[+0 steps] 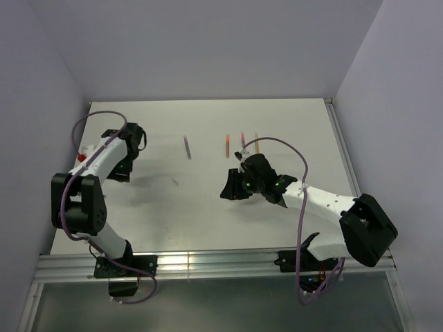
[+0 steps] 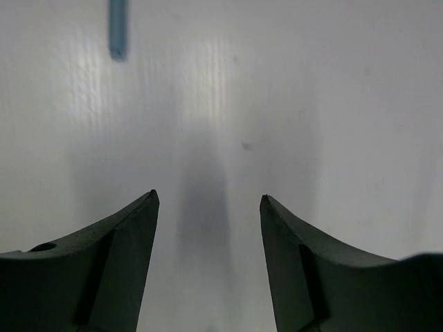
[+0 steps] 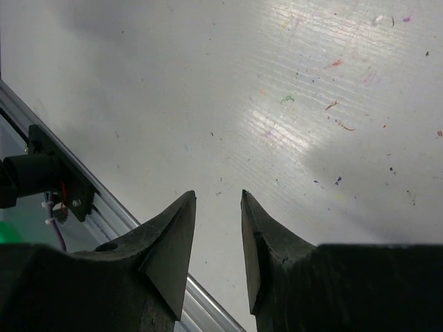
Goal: Insert the pens into the pen caps
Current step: Place the pen cap at the center of the board, then pick up the pen from the corner of the board.
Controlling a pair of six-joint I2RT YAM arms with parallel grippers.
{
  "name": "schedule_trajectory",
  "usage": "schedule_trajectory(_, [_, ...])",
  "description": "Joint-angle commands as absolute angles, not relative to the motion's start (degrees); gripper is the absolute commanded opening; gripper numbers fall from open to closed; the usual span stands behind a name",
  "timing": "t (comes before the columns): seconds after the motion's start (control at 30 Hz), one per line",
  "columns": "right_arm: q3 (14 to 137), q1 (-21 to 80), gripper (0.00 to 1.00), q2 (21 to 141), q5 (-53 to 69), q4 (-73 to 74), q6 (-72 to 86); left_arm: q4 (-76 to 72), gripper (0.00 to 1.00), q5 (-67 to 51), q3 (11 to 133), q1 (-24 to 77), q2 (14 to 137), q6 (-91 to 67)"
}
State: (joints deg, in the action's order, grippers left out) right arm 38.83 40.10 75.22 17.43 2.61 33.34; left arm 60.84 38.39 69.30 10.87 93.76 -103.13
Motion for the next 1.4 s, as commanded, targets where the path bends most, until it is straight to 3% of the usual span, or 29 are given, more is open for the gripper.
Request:
schedule_trajectory(0.0, [39.4, 39.8, 0.4, 73.4, 18.6, 1.8, 32.4, 62.6, 0.65, 37.2, 66.6, 4.7, 91.8, -103.6])
schedule_trajectory(0.23, [38.8, 39.8, 0.4, 72.3, 19.2, 1.8, 32.1, 57.6, 0.62, 34.5, 62.8, -9.6, 91.1, -96.4])
schedule_trajectory(0.43, [38.6, 39.8, 0.4, 72.9, 20.2, 1.3, 32.3, 55.8, 0.6, 34.5, 63.8, -16.2, 93.5, -91.8])
schedule_trajectory(0.87, [38.1, 39.8, 0.4, 74.4, 20.8, 0.6, 32.3, 53.6, 0.6, 34.5, 67.8, -23.3, 100.9, -82.7])
schedule_trajectory(1.37, [37.4, 39.8, 0.4, 74.6, 21.2, 0.2, 32.3, 46.8, 0.49, 34.0, 66.3, -26.4, 106.4, -74.1])
